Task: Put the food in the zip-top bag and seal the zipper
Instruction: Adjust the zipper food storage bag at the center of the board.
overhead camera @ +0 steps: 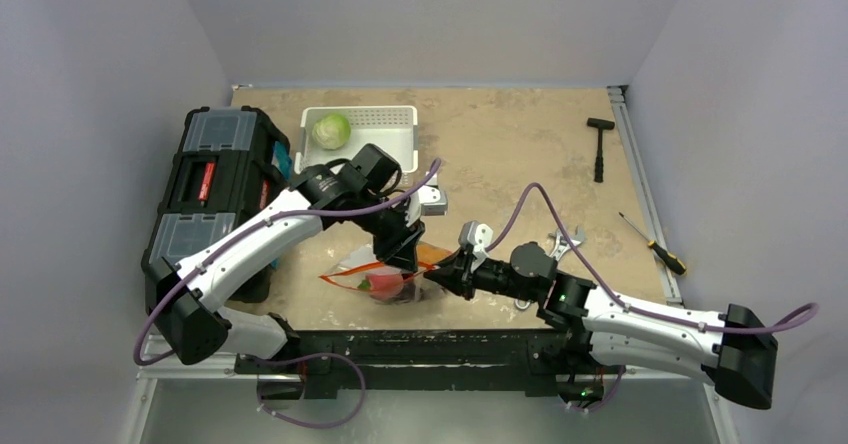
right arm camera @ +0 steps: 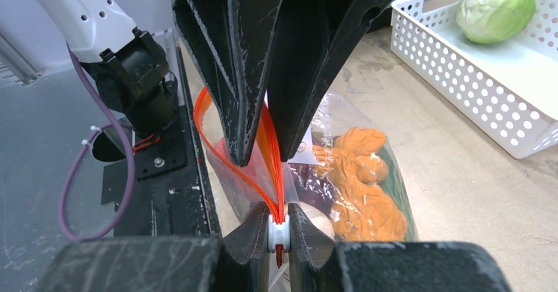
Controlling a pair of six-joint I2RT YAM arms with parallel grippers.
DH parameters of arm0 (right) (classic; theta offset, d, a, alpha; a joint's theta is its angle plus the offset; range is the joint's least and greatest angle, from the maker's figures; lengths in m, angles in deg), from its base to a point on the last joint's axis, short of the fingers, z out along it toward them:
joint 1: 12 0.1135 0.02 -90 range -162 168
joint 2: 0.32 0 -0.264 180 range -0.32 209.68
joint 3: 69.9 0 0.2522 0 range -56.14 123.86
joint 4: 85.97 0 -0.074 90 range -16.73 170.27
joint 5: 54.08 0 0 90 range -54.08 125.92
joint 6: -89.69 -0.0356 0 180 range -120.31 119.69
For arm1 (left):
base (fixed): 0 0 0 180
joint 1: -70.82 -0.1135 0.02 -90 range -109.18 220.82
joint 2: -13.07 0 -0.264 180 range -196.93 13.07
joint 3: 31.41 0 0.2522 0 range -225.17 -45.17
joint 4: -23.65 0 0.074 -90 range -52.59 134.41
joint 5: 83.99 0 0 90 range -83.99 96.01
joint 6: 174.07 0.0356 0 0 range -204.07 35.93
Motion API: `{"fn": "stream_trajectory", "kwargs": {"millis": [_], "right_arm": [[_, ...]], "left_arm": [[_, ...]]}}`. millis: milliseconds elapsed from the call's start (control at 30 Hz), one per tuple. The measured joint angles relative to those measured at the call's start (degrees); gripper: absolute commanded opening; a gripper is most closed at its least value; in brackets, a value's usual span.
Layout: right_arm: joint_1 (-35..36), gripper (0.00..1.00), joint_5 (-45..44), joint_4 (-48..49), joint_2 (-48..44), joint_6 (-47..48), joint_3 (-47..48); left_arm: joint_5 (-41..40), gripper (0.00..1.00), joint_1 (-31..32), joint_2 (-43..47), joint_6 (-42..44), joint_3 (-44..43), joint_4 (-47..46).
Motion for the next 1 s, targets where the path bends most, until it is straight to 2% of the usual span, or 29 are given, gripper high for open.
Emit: {"fn": "stream_trajectory", "kwargs": {"millis": [267, 533, 700, 767, 867, 1000], "right_arm": [[0.0, 0.0, 0.0, 0.1, 0.9, 0.0, 0.1], [0.0, 0.0, 0.0, 0.4, 1.7, 0.0, 0.2], [0.0, 0.0, 0.1, 0.5, 2.1, 0.0, 0.3], [0.0, 0.0, 0.0, 0.5, 2.2, 0.0, 0.3], [0.0, 0.0, 0.0, 0.1, 2.3, 0.0, 0.3], [0.0, 0.0, 0.0, 0.0, 2.3, -0.1, 0.3]], "left_arm": [[0.4, 0.16, -2.6, 0.0, 0.9, 0.0, 1.0], [0.7, 0.18, -2.5, 0.0, 1.0, 0.0, 1.6], [0.9, 0.04, -2.0, 0.0, 1.1, 0.0, 2.0], [-0.2, 0.0, -1.3, 0.0, 1.1, 0.0, 1.9], [-3.9, 0.0, 0.8, 0.3, 1.0, 0.3, 1.4], [-14.4, 0.0, 5.8, 4.1, 0.3, 4.6, -3.7]]}}
